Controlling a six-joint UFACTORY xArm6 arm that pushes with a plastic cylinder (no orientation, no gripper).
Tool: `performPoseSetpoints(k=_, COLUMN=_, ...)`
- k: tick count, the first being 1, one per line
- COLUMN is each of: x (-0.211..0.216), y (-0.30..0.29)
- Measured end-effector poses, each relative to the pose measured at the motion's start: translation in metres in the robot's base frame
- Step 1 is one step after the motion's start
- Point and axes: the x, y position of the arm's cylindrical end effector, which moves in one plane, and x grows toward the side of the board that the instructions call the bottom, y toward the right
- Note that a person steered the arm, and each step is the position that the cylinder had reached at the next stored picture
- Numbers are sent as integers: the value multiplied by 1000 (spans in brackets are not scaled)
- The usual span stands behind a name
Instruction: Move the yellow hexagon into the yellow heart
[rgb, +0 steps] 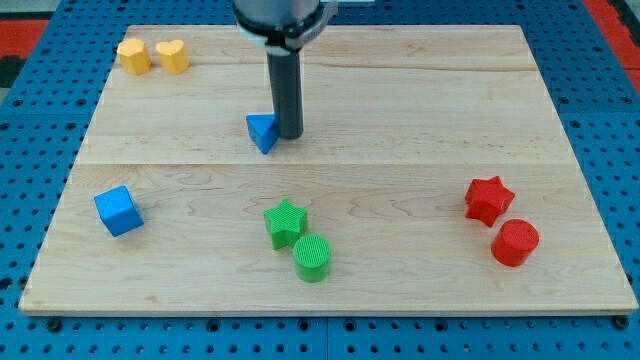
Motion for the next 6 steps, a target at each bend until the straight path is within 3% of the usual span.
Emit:
performPoseSetpoints(k=1, x=-12, y=-40)
performPoseSetpoints(k=2, x=-74, y=-32)
performPoseSetpoints(k=3, x=-131, y=-79)
performPoseSetpoints(k=4, x=-154, y=-151)
performPoseSetpoints(k=6, x=-156, y=-260)
